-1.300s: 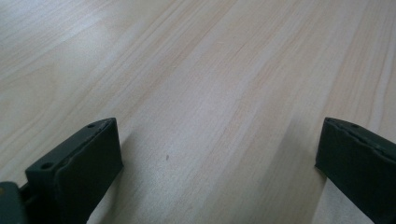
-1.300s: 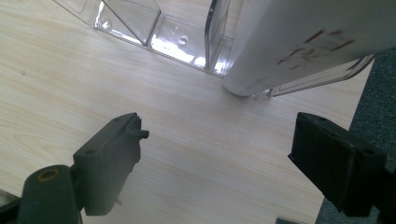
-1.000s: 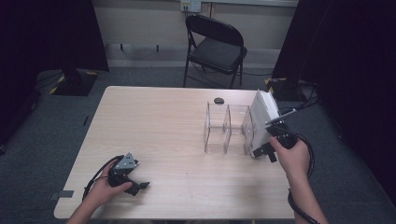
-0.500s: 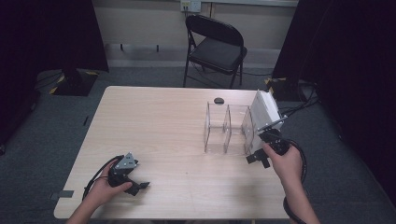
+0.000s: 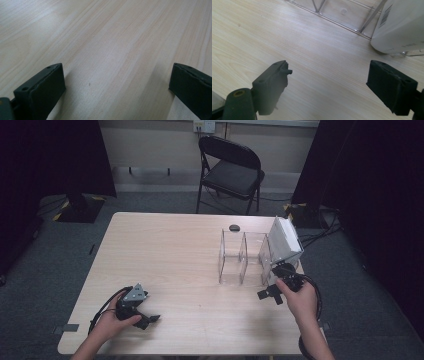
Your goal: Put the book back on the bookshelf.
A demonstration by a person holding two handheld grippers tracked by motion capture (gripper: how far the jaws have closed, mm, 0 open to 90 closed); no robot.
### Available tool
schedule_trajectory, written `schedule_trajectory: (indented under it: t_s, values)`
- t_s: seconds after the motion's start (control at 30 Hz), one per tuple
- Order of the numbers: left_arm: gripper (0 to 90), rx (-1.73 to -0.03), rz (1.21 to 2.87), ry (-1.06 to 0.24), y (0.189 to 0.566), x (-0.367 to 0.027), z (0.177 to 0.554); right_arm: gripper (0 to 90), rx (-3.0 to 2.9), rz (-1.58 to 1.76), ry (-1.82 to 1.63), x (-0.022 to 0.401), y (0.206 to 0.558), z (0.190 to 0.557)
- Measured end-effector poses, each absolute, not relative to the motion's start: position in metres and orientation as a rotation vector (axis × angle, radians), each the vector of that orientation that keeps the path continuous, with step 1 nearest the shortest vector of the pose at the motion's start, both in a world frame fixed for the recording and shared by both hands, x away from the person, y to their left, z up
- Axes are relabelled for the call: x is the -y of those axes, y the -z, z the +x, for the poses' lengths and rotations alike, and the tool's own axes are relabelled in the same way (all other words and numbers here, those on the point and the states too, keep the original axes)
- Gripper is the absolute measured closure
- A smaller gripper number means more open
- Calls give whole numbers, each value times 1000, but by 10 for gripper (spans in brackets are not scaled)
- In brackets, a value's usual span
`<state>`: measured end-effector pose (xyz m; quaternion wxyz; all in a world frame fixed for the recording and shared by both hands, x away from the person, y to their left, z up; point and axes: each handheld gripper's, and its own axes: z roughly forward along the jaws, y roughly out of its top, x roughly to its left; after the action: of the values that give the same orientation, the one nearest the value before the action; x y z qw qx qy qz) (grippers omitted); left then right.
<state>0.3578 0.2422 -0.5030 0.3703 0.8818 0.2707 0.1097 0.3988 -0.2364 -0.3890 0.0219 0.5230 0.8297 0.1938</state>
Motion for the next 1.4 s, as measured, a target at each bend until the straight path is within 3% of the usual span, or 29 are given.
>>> schedule_trajectory:
  t_s: [1.4]
  values:
    - [0, -695, 2263, -280, 503, -242, 358, 163, -2678, 1493, -642, 184, 416, 395]
